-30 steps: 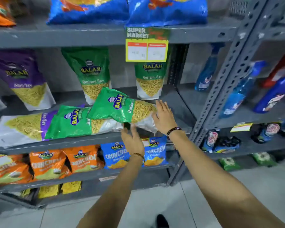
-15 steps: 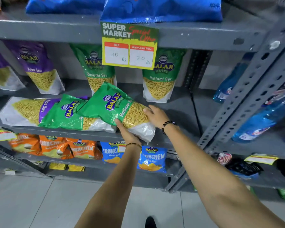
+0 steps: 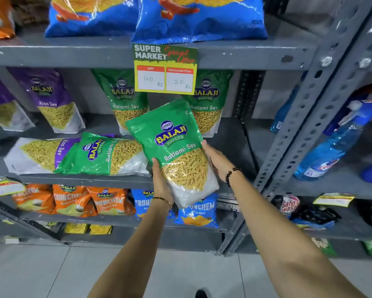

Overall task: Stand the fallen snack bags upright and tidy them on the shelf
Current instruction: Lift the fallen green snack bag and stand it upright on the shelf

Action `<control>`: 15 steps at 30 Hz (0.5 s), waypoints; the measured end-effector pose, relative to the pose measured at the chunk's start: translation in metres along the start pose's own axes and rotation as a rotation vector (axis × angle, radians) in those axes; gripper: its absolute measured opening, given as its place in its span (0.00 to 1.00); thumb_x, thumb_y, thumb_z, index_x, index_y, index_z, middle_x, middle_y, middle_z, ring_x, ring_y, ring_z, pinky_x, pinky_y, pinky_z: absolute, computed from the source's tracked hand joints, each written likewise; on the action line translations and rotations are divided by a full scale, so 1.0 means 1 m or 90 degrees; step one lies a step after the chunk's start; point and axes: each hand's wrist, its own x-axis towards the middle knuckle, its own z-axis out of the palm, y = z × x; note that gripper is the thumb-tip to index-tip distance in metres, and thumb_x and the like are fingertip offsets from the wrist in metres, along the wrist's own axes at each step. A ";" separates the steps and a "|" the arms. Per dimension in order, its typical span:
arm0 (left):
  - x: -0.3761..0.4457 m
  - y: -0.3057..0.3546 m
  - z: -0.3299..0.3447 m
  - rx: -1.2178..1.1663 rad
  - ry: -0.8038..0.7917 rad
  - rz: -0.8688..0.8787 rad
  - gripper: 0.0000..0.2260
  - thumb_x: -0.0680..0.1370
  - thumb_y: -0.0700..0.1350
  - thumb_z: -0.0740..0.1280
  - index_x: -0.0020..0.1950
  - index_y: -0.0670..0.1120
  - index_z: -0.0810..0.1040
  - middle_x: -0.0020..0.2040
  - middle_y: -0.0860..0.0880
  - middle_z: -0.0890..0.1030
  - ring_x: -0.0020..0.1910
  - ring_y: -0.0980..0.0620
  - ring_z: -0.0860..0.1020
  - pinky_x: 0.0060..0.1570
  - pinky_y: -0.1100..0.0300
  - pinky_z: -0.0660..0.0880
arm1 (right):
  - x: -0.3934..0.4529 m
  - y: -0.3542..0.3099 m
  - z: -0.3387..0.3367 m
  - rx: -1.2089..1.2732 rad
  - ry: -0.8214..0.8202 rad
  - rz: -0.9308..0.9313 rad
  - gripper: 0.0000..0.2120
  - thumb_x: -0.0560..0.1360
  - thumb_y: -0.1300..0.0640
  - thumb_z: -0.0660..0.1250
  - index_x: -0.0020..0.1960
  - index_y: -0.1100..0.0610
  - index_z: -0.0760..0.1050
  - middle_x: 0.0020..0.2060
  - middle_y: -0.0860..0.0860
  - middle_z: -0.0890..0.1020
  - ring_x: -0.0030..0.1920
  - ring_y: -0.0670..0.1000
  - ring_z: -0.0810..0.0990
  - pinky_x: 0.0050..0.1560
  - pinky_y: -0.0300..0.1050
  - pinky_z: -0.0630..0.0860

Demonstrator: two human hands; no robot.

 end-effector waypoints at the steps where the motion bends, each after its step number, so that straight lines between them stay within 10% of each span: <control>1: -0.005 0.002 -0.004 0.013 -0.024 -0.008 0.21 0.76 0.64 0.55 0.54 0.53 0.78 0.58 0.46 0.82 0.51 0.47 0.82 0.52 0.51 0.76 | -0.005 0.003 0.002 0.040 -0.017 0.017 0.21 0.74 0.36 0.58 0.56 0.48 0.78 0.55 0.50 0.83 0.56 0.50 0.81 0.59 0.48 0.76; 8: -0.030 0.029 -0.020 0.025 -0.182 -0.045 0.23 0.75 0.65 0.56 0.60 0.53 0.78 0.58 0.44 0.82 0.57 0.43 0.80 0.58 0.44 0.74 | -0.046 0.003 0.013 0.274 -0.028 0.036 0.19 0.74 0.39 0.61 0.48 0.51 0.82 0.42 0.52 0.88 0.44 0.51 0.86 0.42 0.48 0.80; 15: -0.055 0.054 -0.024 0.039 -0.259 -0.030 0.22 0.74 0.65 0.57 0.58 0.55 0.79 0.59 0.46 0.82 0.58 0.44 0.80 0.58 0.45 0.76 | -0.077 -0.013 0.024 0.375 -0.054 -0.078 0.19 0.73 0.40 0.61 0.54 0.51 0.81 0.53 0.55 0.84 0.57 0.56 0.81 0.60 0.58 0.75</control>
